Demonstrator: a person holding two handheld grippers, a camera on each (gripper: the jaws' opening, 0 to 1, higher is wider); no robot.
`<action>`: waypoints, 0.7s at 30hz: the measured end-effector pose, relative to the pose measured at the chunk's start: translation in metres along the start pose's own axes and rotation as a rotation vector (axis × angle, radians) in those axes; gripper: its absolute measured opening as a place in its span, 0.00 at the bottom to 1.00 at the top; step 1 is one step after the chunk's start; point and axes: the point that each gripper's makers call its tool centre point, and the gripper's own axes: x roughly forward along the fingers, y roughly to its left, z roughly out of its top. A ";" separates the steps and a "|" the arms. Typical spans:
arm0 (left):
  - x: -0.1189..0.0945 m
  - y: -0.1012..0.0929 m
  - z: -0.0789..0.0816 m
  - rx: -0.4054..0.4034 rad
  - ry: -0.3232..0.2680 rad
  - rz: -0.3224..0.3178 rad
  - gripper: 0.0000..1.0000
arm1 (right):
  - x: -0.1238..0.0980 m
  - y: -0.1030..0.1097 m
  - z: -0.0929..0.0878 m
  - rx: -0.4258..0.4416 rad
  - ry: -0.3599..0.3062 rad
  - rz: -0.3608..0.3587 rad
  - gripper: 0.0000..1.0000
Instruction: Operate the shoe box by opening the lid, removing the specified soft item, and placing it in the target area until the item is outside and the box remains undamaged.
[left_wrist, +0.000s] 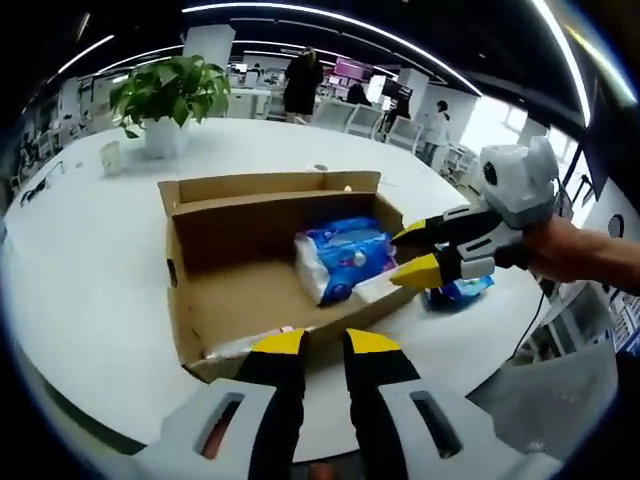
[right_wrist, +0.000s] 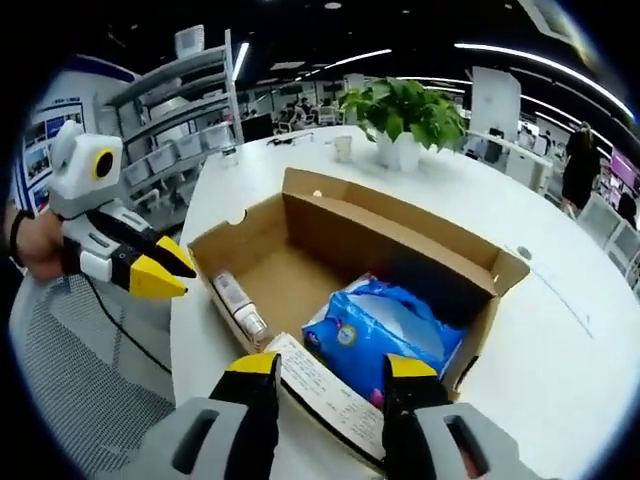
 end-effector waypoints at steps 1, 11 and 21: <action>-0.001 0.000 0.002 0.001 -0.004 -0.001 0.13 | 0.001 -0.004 0.000 -0.034 0.012 -0.012 0.38; -0.002 0.002 0.004 -0.030 -0.016 -0.010 0.13 | 0.027 -0.024 0.005 -0.202 0.141 0.035 0.55; -0.001 -0.003 0.002 -0.041 -0.011 -0.028 0.13 | 0.057 -0.037 -0.001 -0.271 0.306 0.102 0.64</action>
